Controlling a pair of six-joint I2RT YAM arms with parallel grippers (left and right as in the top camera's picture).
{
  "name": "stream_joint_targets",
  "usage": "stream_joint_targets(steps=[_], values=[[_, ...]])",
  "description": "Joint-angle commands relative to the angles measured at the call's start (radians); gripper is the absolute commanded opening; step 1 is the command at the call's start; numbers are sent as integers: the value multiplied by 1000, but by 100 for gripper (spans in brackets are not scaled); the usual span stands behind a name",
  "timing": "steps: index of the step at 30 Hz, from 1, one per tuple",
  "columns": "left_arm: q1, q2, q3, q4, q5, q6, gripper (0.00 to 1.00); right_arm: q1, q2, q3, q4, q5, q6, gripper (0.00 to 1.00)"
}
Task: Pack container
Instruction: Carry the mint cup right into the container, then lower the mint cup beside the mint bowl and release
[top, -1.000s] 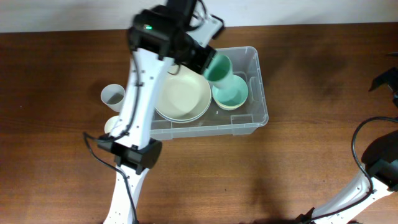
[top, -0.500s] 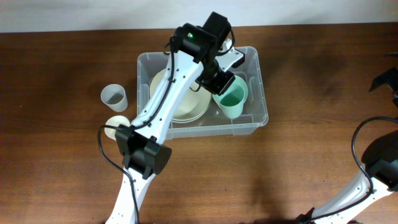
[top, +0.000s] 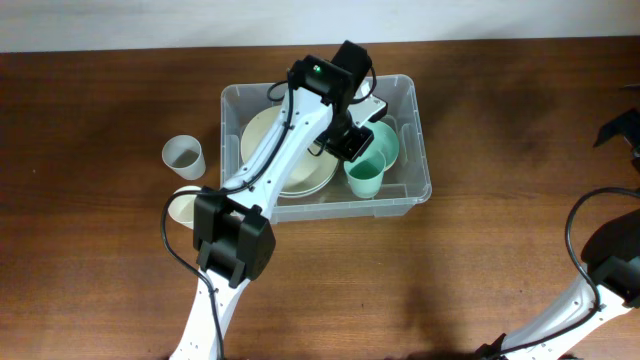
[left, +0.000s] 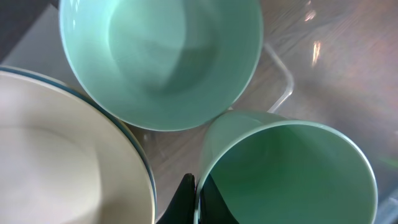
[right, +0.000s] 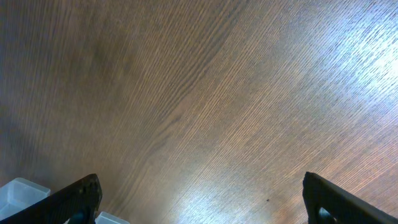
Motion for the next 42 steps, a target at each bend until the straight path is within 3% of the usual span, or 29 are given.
stream_joint_targets(steps=[1,22,27,35,39,42], values=[[0,-14,-37,10,-7,-12,1,4,-21,-4,0,5,8,99],[8,-13,-155,152,-50,-12,6,4,-21,-4,0,5,8,99],[13,-13,-155,162,-49,-12,24,4,-21,-4,0,5,8,99],[26,-14,-93,174,-49,-11,33,4,-21,-4,0,5,8,99],[33,-16,11,161,-49,-11,47,4,-21,-4,0,5,8,99],[41,-21,107,137,-50,-11,64,4,-21,-4,0,5,8,99]])
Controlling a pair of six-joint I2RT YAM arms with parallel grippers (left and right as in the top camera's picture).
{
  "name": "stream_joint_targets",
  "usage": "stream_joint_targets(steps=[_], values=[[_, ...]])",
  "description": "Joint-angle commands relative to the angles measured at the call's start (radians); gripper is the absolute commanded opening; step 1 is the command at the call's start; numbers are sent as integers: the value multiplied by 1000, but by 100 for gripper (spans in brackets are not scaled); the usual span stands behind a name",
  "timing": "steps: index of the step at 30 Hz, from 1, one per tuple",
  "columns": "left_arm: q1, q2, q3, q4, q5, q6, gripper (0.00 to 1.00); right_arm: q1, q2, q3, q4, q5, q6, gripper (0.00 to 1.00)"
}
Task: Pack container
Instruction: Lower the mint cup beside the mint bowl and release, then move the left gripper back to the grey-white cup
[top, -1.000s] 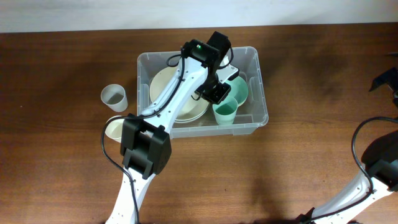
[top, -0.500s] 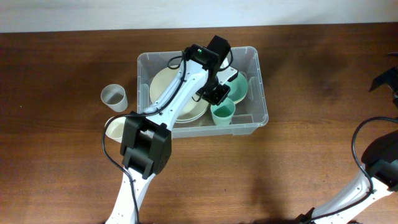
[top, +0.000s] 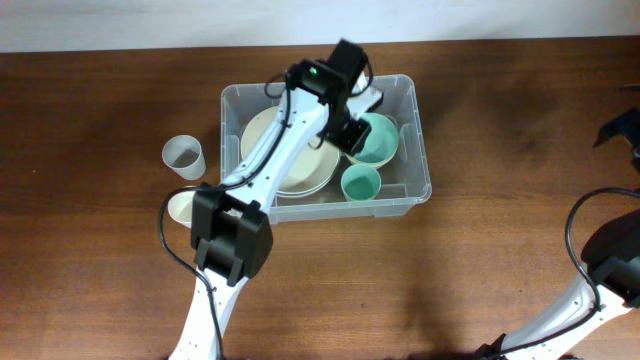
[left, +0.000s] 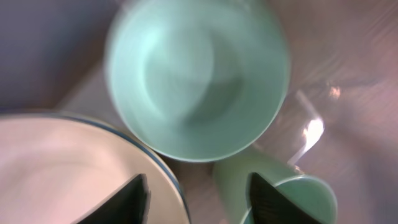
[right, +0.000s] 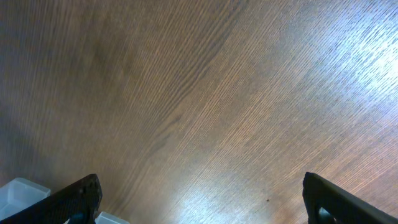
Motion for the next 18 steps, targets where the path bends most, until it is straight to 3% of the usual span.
stream_joint_targets(steps=[1,3,7,12,18], values=[[22,-23,139,-26,-1,9,65,4,-21,-4,0,5,9,99],[32,-28,202,-51,-1,9,70,4,-21,-4,0,5,9,99],[76,-49,330,-119,-78,6,99,4,-21,-4,0,5,9,99],[183,-97,427,-227,-285,-162,99,4,-21,-4,0,5,9,99],[426,-152,436,-378,-303,-301,99,4,-21,-4,0,5,9,99]])
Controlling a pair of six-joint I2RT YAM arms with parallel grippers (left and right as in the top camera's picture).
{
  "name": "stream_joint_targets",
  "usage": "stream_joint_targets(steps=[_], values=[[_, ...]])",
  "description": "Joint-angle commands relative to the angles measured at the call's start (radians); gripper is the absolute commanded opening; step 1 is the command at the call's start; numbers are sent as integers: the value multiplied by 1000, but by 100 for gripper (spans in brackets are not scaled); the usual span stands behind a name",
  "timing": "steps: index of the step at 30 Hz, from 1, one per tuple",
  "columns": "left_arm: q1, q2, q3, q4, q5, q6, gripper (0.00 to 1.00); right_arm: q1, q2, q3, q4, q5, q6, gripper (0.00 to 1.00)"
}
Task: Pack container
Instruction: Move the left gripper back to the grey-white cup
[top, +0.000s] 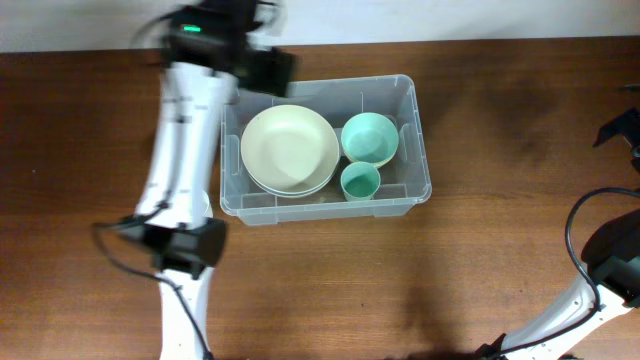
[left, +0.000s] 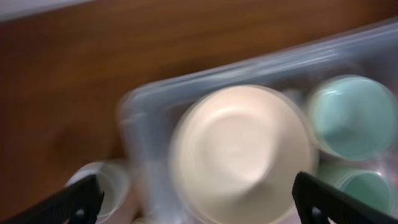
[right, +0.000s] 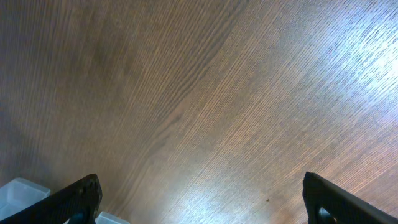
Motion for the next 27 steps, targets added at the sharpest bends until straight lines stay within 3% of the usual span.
stream_joint_targets(steps=[1,12,18,27], values=[[170,-58,21,-62,-53,-113,99,4,-21,-4,0,5,8,99],[497,-51,-126,-79,191,-180,99,4,-21,-4,0,5,8,99],[516,-51,-337,-60,192,-138,99,4,-21,-4,0,5,8,99],[480,-51,-626,120,191,-90,99,4,-21,-4,0,5,8,99]])
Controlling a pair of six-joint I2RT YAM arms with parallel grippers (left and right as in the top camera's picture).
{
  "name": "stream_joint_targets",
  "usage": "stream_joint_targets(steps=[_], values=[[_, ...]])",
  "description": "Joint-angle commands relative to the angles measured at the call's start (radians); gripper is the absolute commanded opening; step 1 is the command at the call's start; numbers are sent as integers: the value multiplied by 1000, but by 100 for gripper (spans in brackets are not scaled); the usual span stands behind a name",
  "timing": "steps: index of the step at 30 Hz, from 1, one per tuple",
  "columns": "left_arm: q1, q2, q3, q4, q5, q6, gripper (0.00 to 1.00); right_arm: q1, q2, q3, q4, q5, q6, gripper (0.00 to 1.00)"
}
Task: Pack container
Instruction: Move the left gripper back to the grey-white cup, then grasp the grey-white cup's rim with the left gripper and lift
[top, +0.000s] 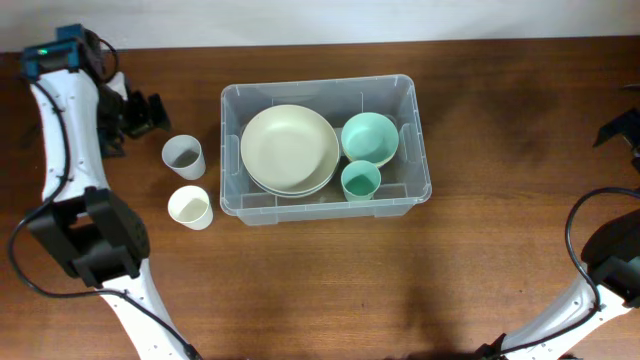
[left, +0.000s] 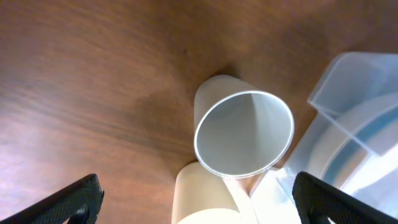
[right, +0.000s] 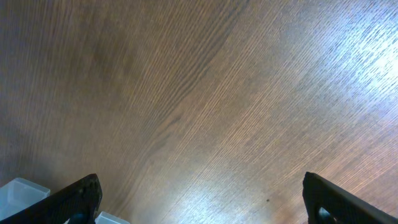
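Observation:
The clear plastic container (top: 421, 150) holds stacked cream plates (top: 290, 148), a mint bowl (top: 369, 138) and an upright mint cup (top: 360, 182). Left of it on the table stand a grey cup (top: 183, 155) and a cream cup (top: 190, 207). My left gripper (top: 145, 115) hangs open and empty just left of the grey cup. In the left wrist view the grey cup (left: 244, 134) is below, the cream cup (left: 202, 196) nearer, the left gripper (left: 198, 205) spread wide. My right gripper (right: 202, 202) is open over bare wood.
The container's corner (left: 364, 81) shows at the right of the left wrist view. The right arm (top: 600, 270) stays at the table's far right edge, well away from the container. A white wall runs along the table's back edge.
My left gripper was over the container's back left corner; now it is left of the container, above the grey cup on the table, still open. The right arm has not moved.
My left gripper was inside the container, shut on the tilted mint cup. Then it stood open above the mint bowl with the cup upright in the container. Then it was at the back left corner, and now over the grey cup outside.

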Motion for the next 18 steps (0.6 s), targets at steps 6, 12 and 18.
stream_joint_targets(steps=[6,12,18], values=[[-8,-15,-167,91,3,24,99,4,-21,-4,0,5,8,99],[-8,-14,-240,147,-10,24,96,4,-21,-4,0,5,8,99],[-8,-13,-304,201,-12,24,89,4,-21,-4,0,5,8,99]])
